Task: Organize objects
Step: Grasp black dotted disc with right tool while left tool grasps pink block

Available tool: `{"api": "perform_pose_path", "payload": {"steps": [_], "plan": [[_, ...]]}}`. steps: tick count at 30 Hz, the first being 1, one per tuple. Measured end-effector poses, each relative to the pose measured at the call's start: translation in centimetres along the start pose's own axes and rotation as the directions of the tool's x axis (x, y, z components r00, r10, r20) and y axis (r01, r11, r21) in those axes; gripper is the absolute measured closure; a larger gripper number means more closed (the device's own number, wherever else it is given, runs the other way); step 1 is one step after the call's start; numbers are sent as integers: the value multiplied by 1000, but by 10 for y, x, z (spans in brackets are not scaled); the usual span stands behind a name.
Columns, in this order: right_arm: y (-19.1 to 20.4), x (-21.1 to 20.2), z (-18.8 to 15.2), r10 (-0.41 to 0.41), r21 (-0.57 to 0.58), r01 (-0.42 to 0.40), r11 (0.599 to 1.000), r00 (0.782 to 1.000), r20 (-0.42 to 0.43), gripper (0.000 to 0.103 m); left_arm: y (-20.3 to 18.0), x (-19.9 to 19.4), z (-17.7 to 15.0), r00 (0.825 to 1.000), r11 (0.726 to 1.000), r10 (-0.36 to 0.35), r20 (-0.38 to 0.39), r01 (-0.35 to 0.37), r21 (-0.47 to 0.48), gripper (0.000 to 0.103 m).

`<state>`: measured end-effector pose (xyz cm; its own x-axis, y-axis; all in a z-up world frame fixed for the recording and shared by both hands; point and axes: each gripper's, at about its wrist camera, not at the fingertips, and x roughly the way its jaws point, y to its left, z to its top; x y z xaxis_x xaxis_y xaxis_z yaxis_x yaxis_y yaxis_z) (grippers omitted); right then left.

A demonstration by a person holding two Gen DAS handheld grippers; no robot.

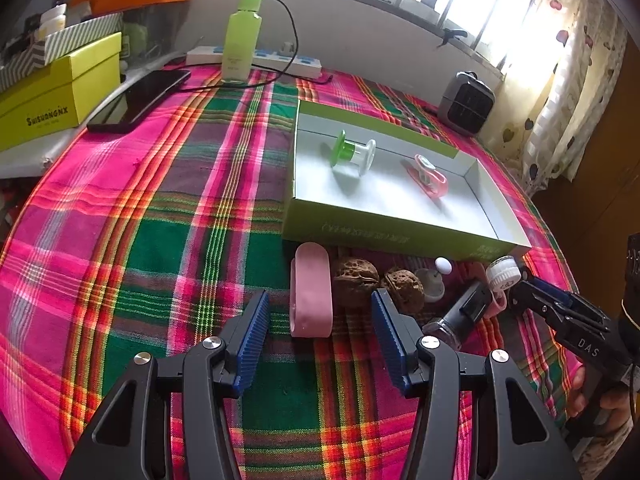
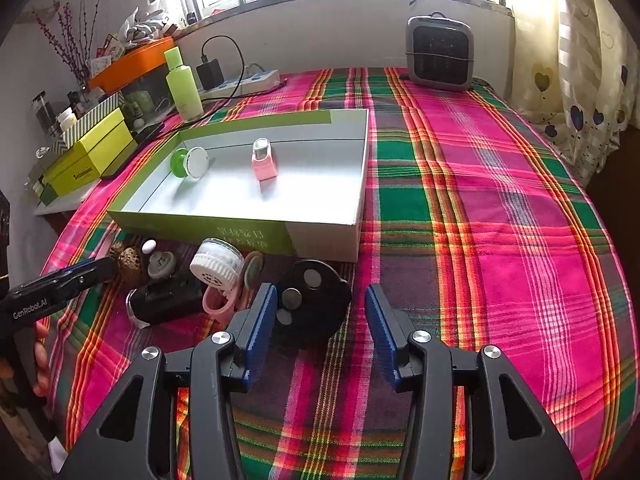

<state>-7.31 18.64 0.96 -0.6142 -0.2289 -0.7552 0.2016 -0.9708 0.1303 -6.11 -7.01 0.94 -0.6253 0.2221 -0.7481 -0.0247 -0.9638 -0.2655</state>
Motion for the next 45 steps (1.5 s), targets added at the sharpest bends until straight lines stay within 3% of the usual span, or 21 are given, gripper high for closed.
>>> {"api": "perform_pose_path", "payload": {"steps": [14, 18, 20, 30, 38, 42, 45], "plan": [[-3, 7, 3, -81, -15, 81, 997, 997, -19, 56, 13, -2, 4, 1000, 1000, 25, 8, -25, -17, 52], [-3, 7, 3, -80, -17, 80, 997, 997, -17, 57, 13, -1, 5, 996, 996, 86, 8, -86, 12, 52], [-2, 7, 4, -71, -21, 70, 997, 997, -15, 64, 14, 0, 6, 996, 996, 90, 10, -91, 17, 52], [0, 8, 4, -68, -24, 68, 997, 998, -12, 73, 12, 7, 12, 992, 991, 125, 14, -125, 53, 52], [0, 9, 5, -64, -19, 64, 998, 998, -14, 74, 6, 10, 12, 987, 985, 156, 24, -158, 76, 52], [0, 9, 5, -62, -17, 61, 998, 998, -13, 74, 6, 9, 13, 988, 985, 152, 25, -153, 79, 72], [0, 8, 5, -61, -16, 60, 998, 998, -13, 75, 4, 10, 13, 988, 984, 153, 26, -155, 85, 73]]}}
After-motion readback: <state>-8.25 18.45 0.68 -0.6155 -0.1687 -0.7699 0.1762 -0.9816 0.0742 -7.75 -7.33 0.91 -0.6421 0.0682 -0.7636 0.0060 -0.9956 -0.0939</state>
